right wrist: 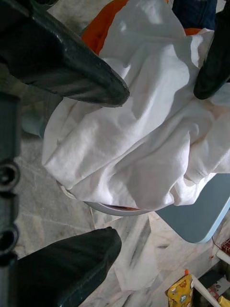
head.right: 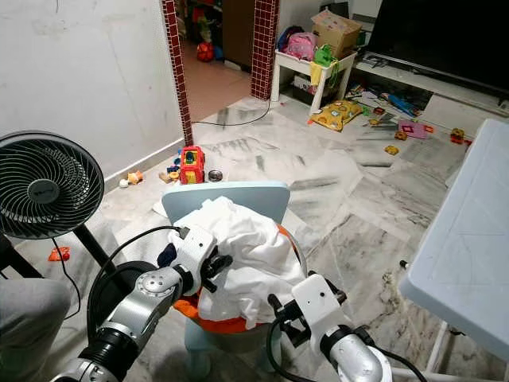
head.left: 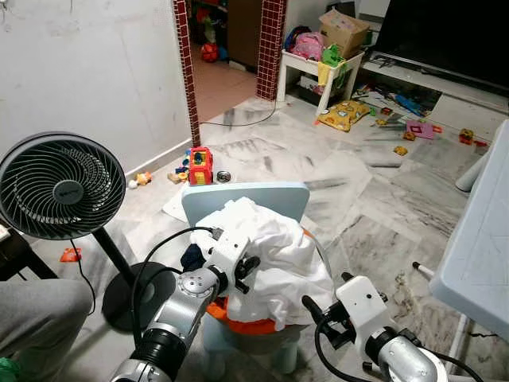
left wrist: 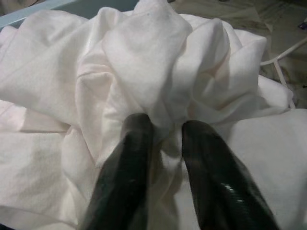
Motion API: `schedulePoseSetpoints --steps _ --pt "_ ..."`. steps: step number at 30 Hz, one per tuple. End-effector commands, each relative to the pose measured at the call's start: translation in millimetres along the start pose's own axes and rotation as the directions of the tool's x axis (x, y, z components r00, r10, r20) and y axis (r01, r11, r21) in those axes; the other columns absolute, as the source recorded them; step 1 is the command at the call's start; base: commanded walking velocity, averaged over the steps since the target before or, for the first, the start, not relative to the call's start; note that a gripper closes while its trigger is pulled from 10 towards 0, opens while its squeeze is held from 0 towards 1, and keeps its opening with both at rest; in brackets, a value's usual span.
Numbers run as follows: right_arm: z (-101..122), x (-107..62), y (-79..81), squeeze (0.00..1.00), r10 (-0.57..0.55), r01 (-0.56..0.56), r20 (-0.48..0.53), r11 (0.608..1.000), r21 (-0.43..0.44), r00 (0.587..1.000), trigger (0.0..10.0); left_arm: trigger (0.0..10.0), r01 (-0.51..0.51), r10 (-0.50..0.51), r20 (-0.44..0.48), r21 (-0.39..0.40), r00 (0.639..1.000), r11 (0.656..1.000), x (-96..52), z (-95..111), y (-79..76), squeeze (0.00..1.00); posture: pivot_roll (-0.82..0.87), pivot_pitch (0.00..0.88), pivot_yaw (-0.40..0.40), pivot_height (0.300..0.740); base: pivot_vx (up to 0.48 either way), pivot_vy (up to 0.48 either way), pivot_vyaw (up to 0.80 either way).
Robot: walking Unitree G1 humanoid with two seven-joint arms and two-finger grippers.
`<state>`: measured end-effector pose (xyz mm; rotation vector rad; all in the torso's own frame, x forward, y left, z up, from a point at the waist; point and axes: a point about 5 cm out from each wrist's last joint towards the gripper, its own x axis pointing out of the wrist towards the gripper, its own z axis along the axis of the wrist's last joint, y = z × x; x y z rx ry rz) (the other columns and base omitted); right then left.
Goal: Hang hanger
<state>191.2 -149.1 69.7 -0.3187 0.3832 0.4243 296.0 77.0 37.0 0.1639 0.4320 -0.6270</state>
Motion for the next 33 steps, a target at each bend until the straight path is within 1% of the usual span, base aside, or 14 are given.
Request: schedulePoseSetpoints --steps 1,4,9,12,13,15,20,23,24,25,28,29,31,33 --pt "-0.7 0.1 -0.2 0.00 -0.003 0.003 -0.001 1.000 0.007 1.000 10.0 0.0 -0.026 0.025 0.043 0.013 0.999 1.000 -0.3 7.9 2.6 0.00 -0.01 0.000 -0.041 0.740 0.000 0.000 0.00" --pt "-1.0 0.1 -0.5 0.00 -0.005 0.005 0.000 1.000 0.009 1.000 10.0 0.0 -0.060 0.057 0.087 0.037 0.995 0.997 -0.7 15.3 7.2 0.00 -0.01 0.000 -0.039 0.740 0.000 0.000 0.00" --pt "-1.7 0.5 -0.5 0.00 -0.010 0.010 -0.001 1.000 0.011 1.000 10.0 0.0 -0.160 0.138 0.227 0.079 0.964 0.984 -3.3 40.2 21.5 0.00 -0.01 0.000 -0.040 0.740 0.000 0.000 0.00" --pt "-2.4 1.4 -0.5 0.00 -0.014 0.014 -0.002 1.000 0.012 1.000 10.0 0.0 -0.183 0.145 0.308 0.098 0.940 0.978 -5.1 56.1 26.3 0.00 -0.01 0.000 -0.040 0.740 0.000 0.000 0.00" --pt "-2.4 1.4 -0.5 0.00 -0.014 0.014 -0.002 1.000 0.012 1.000 10.0 0.0 -0.183 0.145 0.308 0.098 0.940 0.978 -5.1 56.1 26.3 0.00 -0.01 0.000 -0.040 0.740 0.000 0.000 0.00" --pt "-2.9 1.9 -0.5 0.00 -0.016 0.016 -0.003 1.000 0.011 1.000 10.0 0.0 -0.199 0.139 0.359 0.134 0.923 0.971 -6.3 67.5 28.1 0.00 0.00 0.000 -0.040 0.740 0.000 0.000 0.00" --pt "-3.0 3.3 -0.3 0.00 -0.019 0.019 -0.002 1.000 0.010 1.000 10.0 0.0 -0.216 0.106 0.448 0.200 0.888 0.956 -8.1 88.2 27.9 0.00 0.00 0.000 -0.038 0.740 0.000 0.000 0.00" --pt "-3.0 4.2 -0.2 0.00 -0.021 0.021 -0.001 1.000 0.009 1.000 10.0 0.0 -0.235 0.080 0.516 0.243 0.853 0.941 -10.1 103.9 26.5 0.00 0.00 0.000 -0.037 0.740 0.000 0.000 0.00" --pt "-3.2 4.5 0.0 0.00 -0.022 0.022 0.000 1.000 0.010 1.000 10.0 0.0 -0.244 0.052 0.562 0.273 0.826 0.931 -11.6 115.1 24.2 0.00 0.00 0.000 -0.039 0.740 0.000 0.000 0.00" --pt "-3.2 4.5 0.0 0.00 -0.022 0.022 0.000 1.000 0.010 1.000 10.0 0.0 -0.244 0.052 0.562 0.273 0.826 0.931 -11.6 115.1 24.2 0.00 0.00 0.000 -0.039 0.740 0.000 0.000 0.00" --pt "-3.4 5.1 -0.1 0.00 -0.024 0.024 0.001 1.000 0.010 1.000 10.0 0.0 -0.260 -0.027 0.648 0.343 0.761 0.903 -17.4 139.7 16.4 0.00 0.00 0.000 -0.038 0.740 0.000 0.000 0.00" --pt "-3.4 5.1 -0.1 0.00 -0.024 0.024 0.001 1.000 0.010 1.000 10.0 0.0 -0.260 -0.027 0.648 0.343 0.761 0.903 -17.4 139.7 16.4 0.00 0.00 0.000 -0.038 0.740 0.000 0.000 0.00" --pt "-3.6 5.2 -0.5 0.00 -0.025 0.025 0.000 1.000 0.010 1.000 10.0 0.0 -0.264 -0.081 0.687 0.382 0.722 0.886 -23.1 146.1 10.5 0.00 0.00 0.000 -0.040 0.740 0.000 0.000 0.00" --pt "-4.1 5.3 -0.5 0.00 -0.025 0.025 -0.001 1.000 0.011 1.000 10.0 0.0 -0.233 -0.115 0.676 0.401 0.728 0.886 -25.1 138.7 6.3 0.00 0.00 0.000 -0.041 0.740 0.000 0.000 0.00"
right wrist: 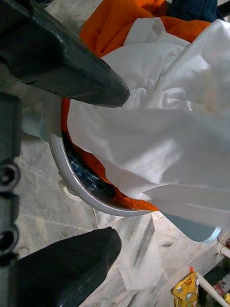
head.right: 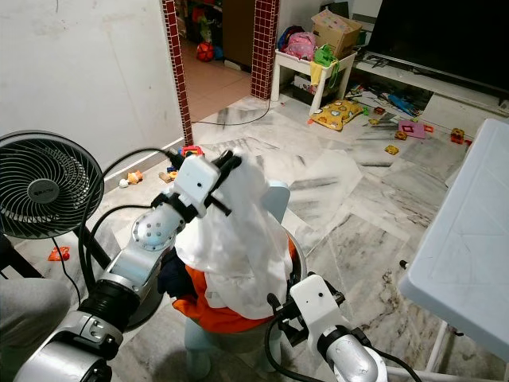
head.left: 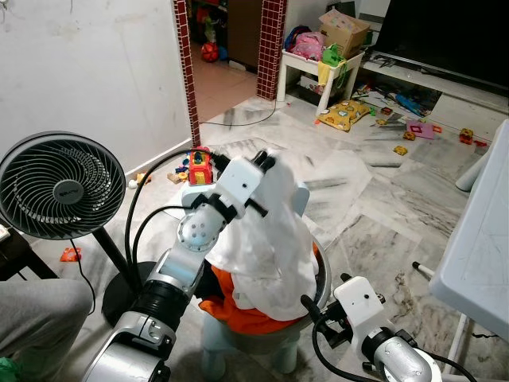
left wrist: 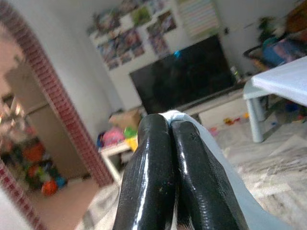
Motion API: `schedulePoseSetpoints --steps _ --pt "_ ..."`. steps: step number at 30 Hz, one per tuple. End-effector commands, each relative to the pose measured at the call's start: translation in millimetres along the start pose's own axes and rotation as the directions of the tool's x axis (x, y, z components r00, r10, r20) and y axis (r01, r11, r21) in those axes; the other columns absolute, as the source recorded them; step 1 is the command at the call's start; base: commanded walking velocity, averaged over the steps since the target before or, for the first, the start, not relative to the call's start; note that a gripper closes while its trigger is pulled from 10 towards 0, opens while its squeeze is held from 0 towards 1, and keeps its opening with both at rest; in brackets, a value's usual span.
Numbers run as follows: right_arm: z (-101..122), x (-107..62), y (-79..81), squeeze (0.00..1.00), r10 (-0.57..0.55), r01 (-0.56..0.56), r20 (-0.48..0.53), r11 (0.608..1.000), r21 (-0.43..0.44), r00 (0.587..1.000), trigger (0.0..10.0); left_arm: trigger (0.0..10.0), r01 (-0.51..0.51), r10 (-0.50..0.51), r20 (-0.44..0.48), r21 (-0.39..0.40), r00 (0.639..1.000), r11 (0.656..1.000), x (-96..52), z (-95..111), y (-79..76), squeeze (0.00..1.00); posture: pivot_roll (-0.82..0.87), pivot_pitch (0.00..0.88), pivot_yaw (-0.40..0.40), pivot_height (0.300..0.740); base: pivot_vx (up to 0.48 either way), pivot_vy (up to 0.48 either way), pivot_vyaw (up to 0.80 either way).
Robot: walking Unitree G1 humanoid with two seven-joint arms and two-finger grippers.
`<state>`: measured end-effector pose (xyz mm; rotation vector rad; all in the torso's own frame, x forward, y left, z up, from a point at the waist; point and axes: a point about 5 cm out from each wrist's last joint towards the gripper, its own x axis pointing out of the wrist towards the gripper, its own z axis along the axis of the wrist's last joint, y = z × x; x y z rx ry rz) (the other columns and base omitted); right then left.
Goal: Hang hanger
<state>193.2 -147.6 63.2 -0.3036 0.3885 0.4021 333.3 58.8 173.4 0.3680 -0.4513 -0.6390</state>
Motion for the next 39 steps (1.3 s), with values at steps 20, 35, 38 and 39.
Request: schedulePoseSetpoints --steps 20,35,38,39 --pt "-2.0 0.8 -3.2 0.00 0.018 -0.018 -0.007 0.999 -0.029 1.000 10.0 0.0 -0.352 0.132 -0.656 -0.216 0.743 0.911 -126.0 -96.8 10.4 0.00 0.04 0.000 -0.067 0.740 0.000 0.000 0.00" --pt "-3.7 -2.4 -3.3 0.00 0.014 -0.015 -0.014 1.000 -0.028 1.000 10.0 0.0 -0.283 -0.023 -0.829 -0.217 0.559 0.934 -159.5 -112.7 -7.7 0.00 0.03 0.000 -0.063 0.740 0.000 0.000 0.00" --pt "-3.9 -2.8 -3.5 0.00 0.015 -0.015 -0.015 0.999 -0.029 1.000 10.0 1.4 -0.209 -0.032 -0.822 -0.182 0.569 0.961 -162.0 -109.8 -7.8 0.00 0.03 0.000 -0.065 0.740 0.000 0.000 0.00" --pt "-3.9 -2.8 -3.5 0.00 0.015 -0.015 -0.015 0.999 -0.029 1.000 10.0 1.4 -0.209 -0.032 -0.822 -0.182 0.569 0.961 -162.0 -109.8 -7.8 0.00 0.03 0.000 -0.065 0.740 0.000 0.000 0.00"
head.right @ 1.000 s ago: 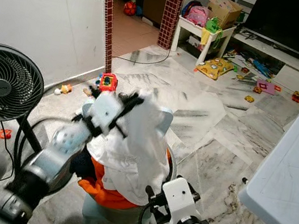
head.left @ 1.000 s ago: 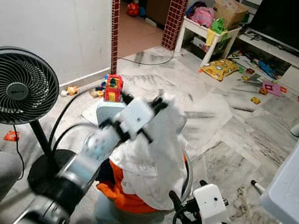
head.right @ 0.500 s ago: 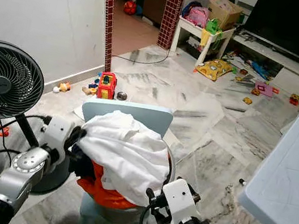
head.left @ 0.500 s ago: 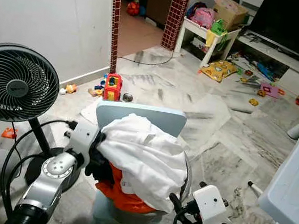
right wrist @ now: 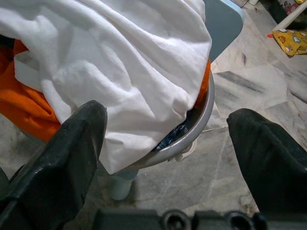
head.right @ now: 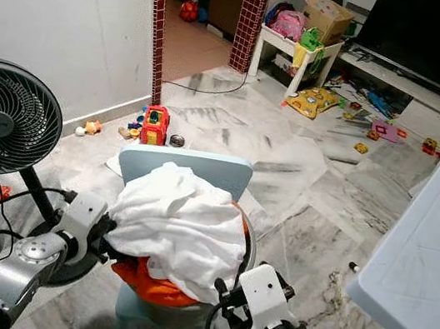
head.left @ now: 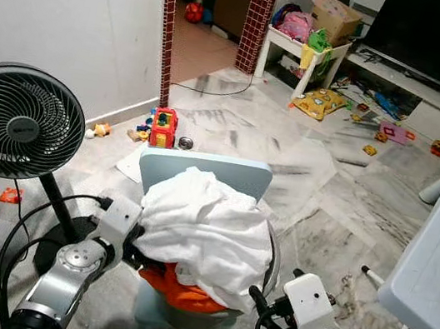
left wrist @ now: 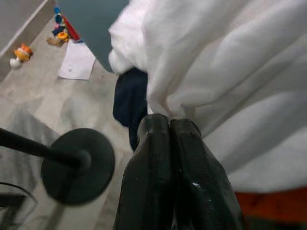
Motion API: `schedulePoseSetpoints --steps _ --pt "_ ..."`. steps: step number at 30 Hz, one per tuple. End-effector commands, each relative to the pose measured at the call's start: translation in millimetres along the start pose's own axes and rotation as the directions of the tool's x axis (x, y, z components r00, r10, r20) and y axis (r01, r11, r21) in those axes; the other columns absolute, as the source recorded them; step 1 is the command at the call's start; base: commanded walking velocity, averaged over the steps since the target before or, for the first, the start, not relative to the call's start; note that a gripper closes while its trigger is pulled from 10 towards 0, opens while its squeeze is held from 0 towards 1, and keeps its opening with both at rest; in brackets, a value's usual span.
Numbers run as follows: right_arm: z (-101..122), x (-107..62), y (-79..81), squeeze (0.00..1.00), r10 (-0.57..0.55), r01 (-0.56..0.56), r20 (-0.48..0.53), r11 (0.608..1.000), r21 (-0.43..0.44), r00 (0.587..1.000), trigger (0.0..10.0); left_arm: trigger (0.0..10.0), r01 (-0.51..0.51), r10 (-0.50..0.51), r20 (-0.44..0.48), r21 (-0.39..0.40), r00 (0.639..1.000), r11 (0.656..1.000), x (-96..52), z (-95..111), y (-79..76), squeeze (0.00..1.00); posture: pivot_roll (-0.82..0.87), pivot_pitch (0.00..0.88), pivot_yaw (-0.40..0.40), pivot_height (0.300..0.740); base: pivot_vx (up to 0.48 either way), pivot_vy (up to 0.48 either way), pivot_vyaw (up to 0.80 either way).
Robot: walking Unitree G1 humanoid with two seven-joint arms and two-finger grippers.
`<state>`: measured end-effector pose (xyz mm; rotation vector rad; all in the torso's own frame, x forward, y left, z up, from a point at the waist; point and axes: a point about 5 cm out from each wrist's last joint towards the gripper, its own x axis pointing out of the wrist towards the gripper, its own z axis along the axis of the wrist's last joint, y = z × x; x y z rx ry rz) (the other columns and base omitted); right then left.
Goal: Hang hanger
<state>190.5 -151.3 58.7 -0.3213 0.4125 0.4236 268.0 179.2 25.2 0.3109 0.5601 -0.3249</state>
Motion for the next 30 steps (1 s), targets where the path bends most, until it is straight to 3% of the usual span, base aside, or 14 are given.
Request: schedulePoseSetpoints --steps 1,2,4,5,8,10,17,22,30 --pt "2.0 -1.5 -2.4 0.00 -0.006 0.006 0.009 1.000 -0.012 1.000 10.0 4.9 0.011 -0.016 0.045 0.113 0.999 0.993 -2.9 8.5 -0.3 0.00 0.03 0.000 -0.067 0.740 0.000 0.000 0.00" --pt "1.7 -1.6 -2.4 0.00 -0.005 0.005 0.008 1.000 -0.012 1.000 10.0 10.0 0.040 -0.047 0.050 0.123 0.998 0.992 -3.8 8.8 -3.6 0.00 0.03 0.000 -0.068 0.740 0.000 0.000 0.00" --pt "1.5 -1.7 -2.4 0.00 -0.004 0.004 0.008 1.000 -0.012 1.000 10.0 10.0 0.047 -0.054 0.057 0.130 0.997 0.990 -4.4 9.5 -4.9 0.00 0.03 0.000 -0.070 0.740 0.000 0.000 0.00" --pt "1.5 -1.6 -2.5 0.00 -0.003 0.003 0.008 1.000 -0.012 1.000 10.0 10.0 0.044 -0.054 0.068 0.142 0.996 0.989 -4.6 10.8 -4.9 1.00 0.03 0.000 -0.070 0.740 0.000 0.000 0.00" --pt "1.5 -1.2 -2.6 0.00 0.000 0.000 0.007 1.000 -0.014 1.000 10.0 10.0 0.055 -0.076 0.109 0.184 0.991 0.981 -5.3 16.4 -7.8 1.00 0.03 0.000 -0.075 0.740 0.000 0.000 0.00" --pt "1.6 -1.1 -2.7 0.00 0.004 -0.004 0.007 1.000 -0.017 1.000 10.0 10.0 0.093 -0.150 0.182 0.290 0.972 0.952 -8.9 26.9 -16.9 1.00 0.03 0.000 -0.075 0.740 0.000 0.000 0.00" --pt "0.8 -0.7 -1.9 0.00 0.011 -0.011 0.004 1.000 -0.011 1.000 10.0 10.0 0.212 -0.307 0.273 0.328 0.912 0.921 -17.9 34.5 -40.6 1.00 0.05 0.000 -0.085 0.740 0.000 0.000 0.00" --pt "-6.1 0.6 -1.4 0.00 0.019 -0.019 -0.012 1.000 -0.006 1.000 10.0 10.0 0.190 -0.302 0.315 0.340 0.900 0.921 -17.7 39.4 -41.2 1.00 0.10 0.000 -0.105 0.740 0.000 0.000 0.00" --pt "-18.7 7.7 -6.5 0.00 0.011 -0.010 -0.045 1.000 0.026 0.999 10.0 10.0 0.144 -0.281 0.354 0.366 0.892 0.919 3.0 79.2 -26.5 1.00 0.14 0.000 -0.128 0.740 0.000 0.000 0.00"
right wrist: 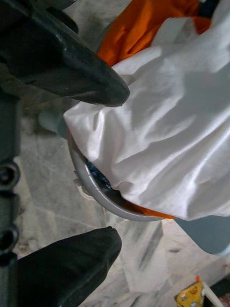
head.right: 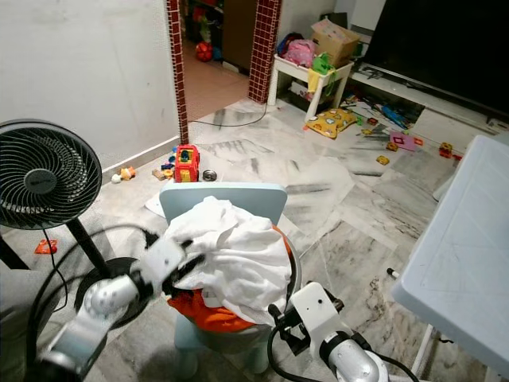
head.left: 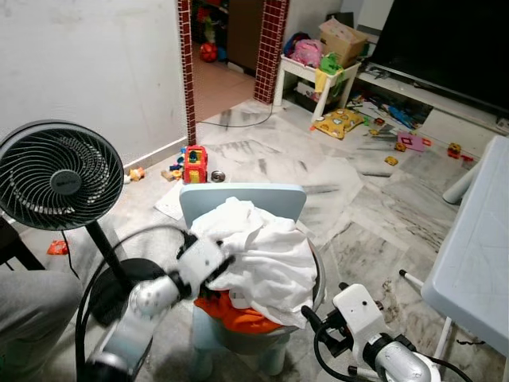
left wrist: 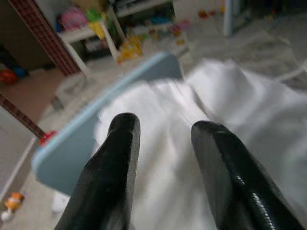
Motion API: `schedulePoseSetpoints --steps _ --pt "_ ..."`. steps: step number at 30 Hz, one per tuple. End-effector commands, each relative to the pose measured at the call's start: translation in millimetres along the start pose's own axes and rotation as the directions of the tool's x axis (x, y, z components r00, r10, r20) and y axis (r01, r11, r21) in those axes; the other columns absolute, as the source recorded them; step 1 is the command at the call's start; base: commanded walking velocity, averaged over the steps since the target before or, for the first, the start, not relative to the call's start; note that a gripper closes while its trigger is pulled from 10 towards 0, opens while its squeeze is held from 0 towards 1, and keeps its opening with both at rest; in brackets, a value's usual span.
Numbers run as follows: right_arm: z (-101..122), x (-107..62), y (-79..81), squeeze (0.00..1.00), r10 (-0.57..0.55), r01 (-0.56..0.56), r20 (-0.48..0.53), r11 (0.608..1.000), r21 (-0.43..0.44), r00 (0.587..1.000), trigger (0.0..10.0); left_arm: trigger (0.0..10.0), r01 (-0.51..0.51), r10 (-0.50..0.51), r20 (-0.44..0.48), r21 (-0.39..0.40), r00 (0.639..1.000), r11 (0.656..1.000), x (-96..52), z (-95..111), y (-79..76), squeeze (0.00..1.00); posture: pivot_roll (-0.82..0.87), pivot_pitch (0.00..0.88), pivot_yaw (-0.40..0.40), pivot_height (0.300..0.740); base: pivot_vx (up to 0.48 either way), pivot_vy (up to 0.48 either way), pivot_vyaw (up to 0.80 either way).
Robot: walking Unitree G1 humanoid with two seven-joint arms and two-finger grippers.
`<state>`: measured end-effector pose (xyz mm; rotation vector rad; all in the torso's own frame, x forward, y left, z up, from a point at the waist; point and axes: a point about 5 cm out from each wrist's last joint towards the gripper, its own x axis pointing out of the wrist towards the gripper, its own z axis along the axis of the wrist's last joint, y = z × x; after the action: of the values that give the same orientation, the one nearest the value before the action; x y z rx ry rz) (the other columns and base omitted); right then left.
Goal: Hang hanger
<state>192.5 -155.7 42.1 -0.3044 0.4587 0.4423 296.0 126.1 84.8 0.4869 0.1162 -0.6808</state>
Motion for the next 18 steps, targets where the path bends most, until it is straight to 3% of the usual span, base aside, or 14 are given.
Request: schedulePoseSetpoints --steps 1,5,9,12,18 --pt "-3.8 0.3 -5.2 0.00 -0.017 0.017 -0.008 1.000 0.003 1.000 10.0 10.0 0.010 -0.010 -0.010 0.007 1.000 1.000 2.8 -2.0 -0.8 1.00 0.14 0.000 -0.128 0.740 0.000 0.000 0.00" --pt "-3.8 7.5 -6.5 0.00 -0.020 0.020 -0.003 1.000 0.000 1.000 10.0 10.0 -0.017 0.017 -0.017 0.007 1.000 1.000 10.6 0.4 7.1 1.00 0.15 0.000 -0.117 0.740 0.000 0.000 0.00" --pt "0.8 12.5 -7.9 0.00 -0.019 0.019 0.016 1.000 -0.004 1.000 10.0 10.0 0.031 -0.032 -0.029 -0.020 0.999 0.999 20.8 3.6 6.6 1.00 0.15 0.000 -0.109 0.740 0.000 0.000 0.00" --pt "2.4 14.6 -5.1 0.00 -0.010 0.011 0.026 1.000 -0.020 1.000 10.0 10.0 0.073 -0.073 -0.013 -0.033 0.997 0.997 30.0 11.7 1.7 1.00 0.14 0.000 -0.108 0.740 0.000 0.000 0.00" --pt "3.8 12.9 -5.5 0.00 -0.014 0.015 0.035 1.000 -0.028 0.999 10.0 10.0 0.139 -0.139 0.005 -0.054 0.990 0.989 34.2 17.1 -8.7 1.00 0.12 0.000 -0.096 0.740 0.000 0.000 0.00"
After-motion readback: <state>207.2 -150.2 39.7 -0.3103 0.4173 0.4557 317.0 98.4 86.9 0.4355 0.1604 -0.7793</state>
